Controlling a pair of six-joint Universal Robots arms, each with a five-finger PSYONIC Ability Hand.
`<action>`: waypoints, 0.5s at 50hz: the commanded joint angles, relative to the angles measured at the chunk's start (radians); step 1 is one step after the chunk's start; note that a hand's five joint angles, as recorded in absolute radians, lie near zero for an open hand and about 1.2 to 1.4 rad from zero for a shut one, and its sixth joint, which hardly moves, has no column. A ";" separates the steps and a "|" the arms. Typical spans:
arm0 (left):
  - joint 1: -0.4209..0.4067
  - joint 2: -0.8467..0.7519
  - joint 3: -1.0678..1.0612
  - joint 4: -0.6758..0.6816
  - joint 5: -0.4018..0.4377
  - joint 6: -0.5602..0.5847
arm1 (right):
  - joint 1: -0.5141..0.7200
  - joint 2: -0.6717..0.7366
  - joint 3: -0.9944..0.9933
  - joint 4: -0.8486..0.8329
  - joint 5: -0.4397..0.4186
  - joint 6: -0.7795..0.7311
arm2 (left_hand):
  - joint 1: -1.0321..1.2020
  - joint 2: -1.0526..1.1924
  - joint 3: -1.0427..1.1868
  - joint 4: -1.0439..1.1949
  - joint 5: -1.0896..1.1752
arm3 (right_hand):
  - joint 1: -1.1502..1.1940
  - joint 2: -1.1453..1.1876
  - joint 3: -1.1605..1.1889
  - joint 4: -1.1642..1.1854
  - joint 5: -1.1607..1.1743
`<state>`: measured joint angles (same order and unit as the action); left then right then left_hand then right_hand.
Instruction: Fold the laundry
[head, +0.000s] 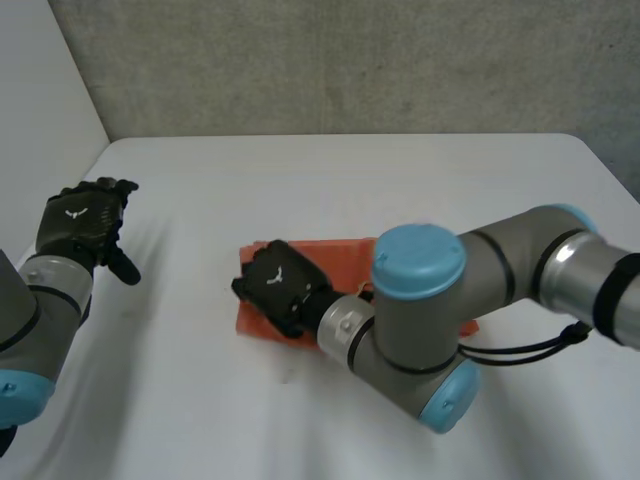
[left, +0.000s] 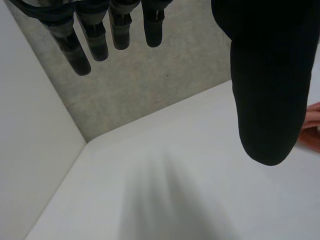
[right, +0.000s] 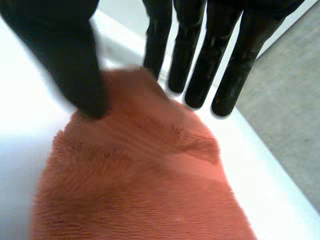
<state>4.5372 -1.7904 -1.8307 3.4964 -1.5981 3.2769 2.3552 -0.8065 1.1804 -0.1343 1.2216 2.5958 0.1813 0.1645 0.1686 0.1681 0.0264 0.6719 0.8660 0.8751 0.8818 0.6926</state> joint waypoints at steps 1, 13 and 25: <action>-0.065 -0.003 0.019 0.007 0.003 0.001 | -0.036 -0.098 0.025 0.012 0.099 0.056 | -0.007 0.010 0.006 0.006 -0.026 | -0.497 -0.691 -0.701 -0.707 -0.693; -0.323 -0.118 0.180 0.024 0.001 0.000 | -0.329 -0.316 0.320 0.030 0.161 0.273 | -0.007 0.010 0.006 0.006 -0.026 | -0.497 -0.691 -0.701 -0.707 -0.693; -0.464 -0.280 0.274 0.010 -0.013 0.004 | -0.569 -0.298 0.551 -0.024 0.052 0.141 | 0.018 0.034 0.030 0.031 -0.002 | -0.163 -0.357 -0.366 -0.373 -0.358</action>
<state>4.0956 -2.0333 -1.5611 3.5166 -1.6062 3.2807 1.8612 -1.1388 1.6749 -0.1230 1.3253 2.8396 0.1813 0.1649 0.1689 0.1682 0.0264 0.2211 0.2498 0.2466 0.2528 0.0889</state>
